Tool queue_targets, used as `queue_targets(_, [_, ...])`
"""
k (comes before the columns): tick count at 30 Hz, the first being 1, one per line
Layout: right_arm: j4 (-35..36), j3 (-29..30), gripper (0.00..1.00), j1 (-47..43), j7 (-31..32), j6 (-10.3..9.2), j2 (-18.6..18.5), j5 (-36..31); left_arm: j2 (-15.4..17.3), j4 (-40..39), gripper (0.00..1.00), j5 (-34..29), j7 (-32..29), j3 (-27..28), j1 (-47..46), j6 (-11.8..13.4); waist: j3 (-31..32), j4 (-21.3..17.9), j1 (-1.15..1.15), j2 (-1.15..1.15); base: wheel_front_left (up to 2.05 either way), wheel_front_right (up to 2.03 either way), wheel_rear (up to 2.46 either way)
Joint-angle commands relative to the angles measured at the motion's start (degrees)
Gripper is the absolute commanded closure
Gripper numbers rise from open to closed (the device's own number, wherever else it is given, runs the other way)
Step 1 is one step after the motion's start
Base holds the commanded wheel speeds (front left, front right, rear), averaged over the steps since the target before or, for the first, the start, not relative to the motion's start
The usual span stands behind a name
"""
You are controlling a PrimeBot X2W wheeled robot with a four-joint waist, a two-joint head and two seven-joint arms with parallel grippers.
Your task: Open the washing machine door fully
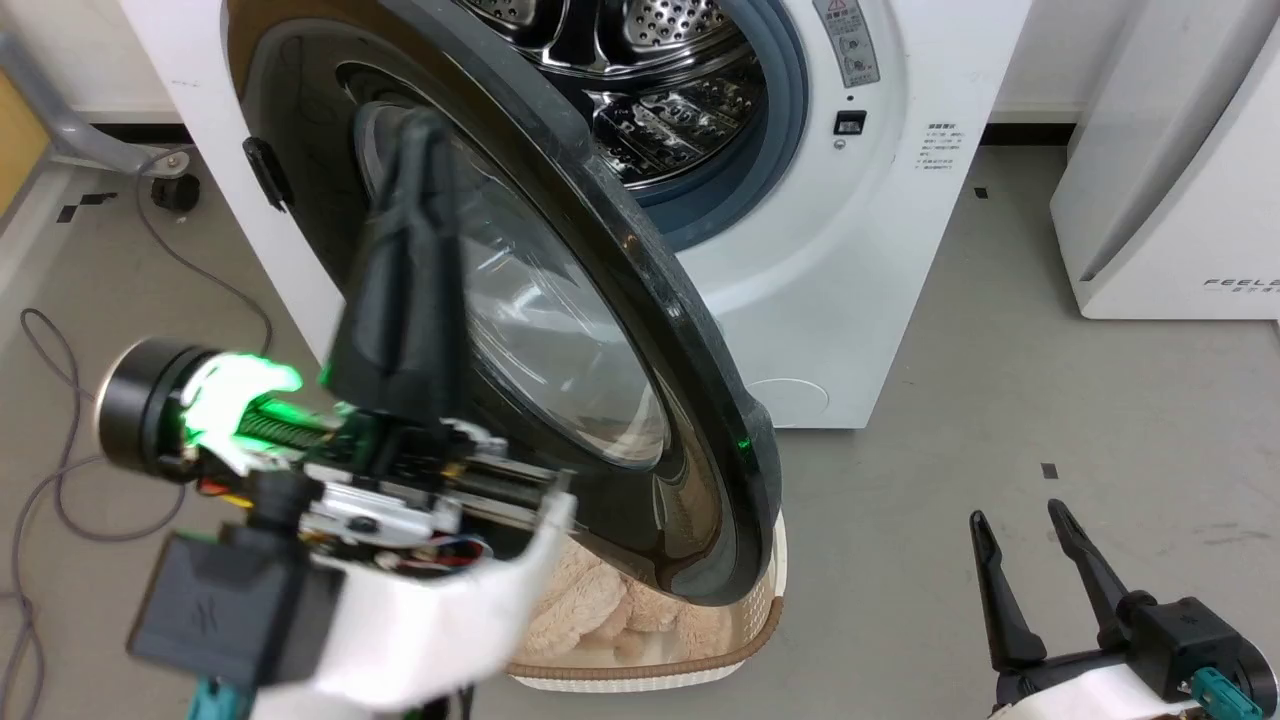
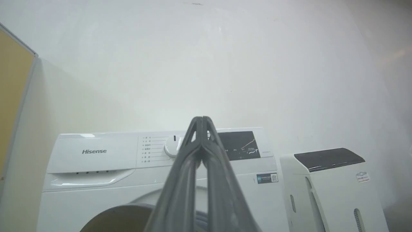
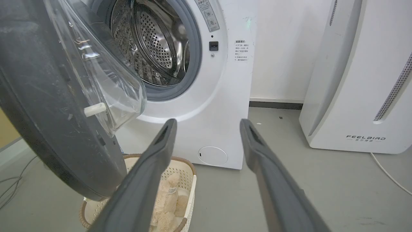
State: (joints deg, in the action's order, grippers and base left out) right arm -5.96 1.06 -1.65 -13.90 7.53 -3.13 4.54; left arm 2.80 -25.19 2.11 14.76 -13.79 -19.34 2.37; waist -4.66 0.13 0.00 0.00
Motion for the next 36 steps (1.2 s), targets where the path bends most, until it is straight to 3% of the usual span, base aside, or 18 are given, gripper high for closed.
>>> queue_targets(1, [-0.1,-0.1,0.0,1.0,-0.4,-0.04,0.2,0.0,0.1,-0.9,1.0,-0.1,0.2,-1.1,-1.3,0.1,-0.1,-0.1,0.0,0.0,0.0,0.0,0.0])
queue_targets(9, [-1.4,-0.2,0.0,1.1,-0.5,-0.04,0.2,0.2,0.1,1.2,1.0,1.1,0.2,-12.7,-4.4,-0.7,0.0,-0.9,0.0,0.0,0.0,0.0,0.0])
queue_targets(20, [-2.3,-0.1,0.0,0.9,-0.5,-0.04,0.2,0.6,0.1,14.8,1.0,7.3,-1.3,-29.2,-1.6,-1.8,0.8,-1.7,0.0,0.0,0.0,0.0,0.0])
queue_targets(28, [-2.6,-0.4,0.0,0.7,0.0,-0.04,0.2,0.9,0.1,26.0,1.0,12.1,-6.3,-34.7,-0.2,1.1,0.9,-1.8,0.0,0.0,0.0,0.0,0.0])
queue_targets(36, [-3.1,-0.8,0.0,1.0,0.8,-0.04,0.2,0.7,0.1,34.9,1.0,16.9,-4.9,-36.7,-5.6,5.7,0.3,-2.2,0.0,0.0,0.0,0.0,0.0])
